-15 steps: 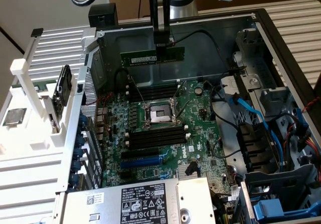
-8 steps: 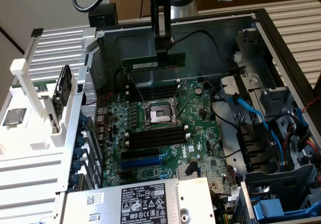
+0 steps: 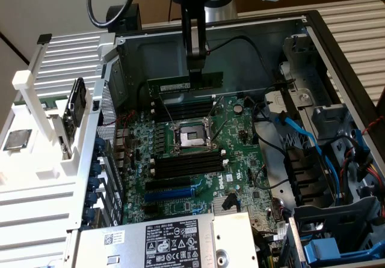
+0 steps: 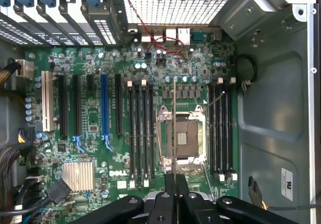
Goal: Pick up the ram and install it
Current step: 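Pick up the ram and move it above insertion slot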
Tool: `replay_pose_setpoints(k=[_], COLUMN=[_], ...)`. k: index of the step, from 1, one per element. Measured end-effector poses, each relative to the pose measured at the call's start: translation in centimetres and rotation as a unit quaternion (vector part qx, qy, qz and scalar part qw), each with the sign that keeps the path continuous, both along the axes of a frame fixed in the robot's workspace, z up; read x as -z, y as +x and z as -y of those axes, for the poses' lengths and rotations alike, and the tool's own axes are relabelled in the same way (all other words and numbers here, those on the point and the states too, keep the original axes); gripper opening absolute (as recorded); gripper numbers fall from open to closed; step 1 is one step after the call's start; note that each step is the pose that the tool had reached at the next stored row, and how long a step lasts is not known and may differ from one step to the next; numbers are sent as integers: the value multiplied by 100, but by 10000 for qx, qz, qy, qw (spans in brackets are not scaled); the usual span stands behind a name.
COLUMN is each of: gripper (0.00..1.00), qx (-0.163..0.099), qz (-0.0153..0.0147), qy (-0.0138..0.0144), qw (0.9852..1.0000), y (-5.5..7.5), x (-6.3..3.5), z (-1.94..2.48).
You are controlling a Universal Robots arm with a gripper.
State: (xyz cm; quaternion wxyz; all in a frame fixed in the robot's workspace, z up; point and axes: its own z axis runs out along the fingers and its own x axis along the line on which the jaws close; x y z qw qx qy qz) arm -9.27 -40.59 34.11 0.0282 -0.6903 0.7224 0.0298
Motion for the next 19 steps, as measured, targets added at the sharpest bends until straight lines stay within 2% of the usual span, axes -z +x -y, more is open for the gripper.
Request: replay_pose_setpoints(k=[6,10,15,19], gripper=[12,12,12,12], qx=[-1,0,0,0], qz=[24,32,45,50], qy=[-13,-72,-105,-146], qw=[10000,10000,9999,9999], y=[2,3,18,26], x=[82,115,169,204], z=[11,12,25,35])
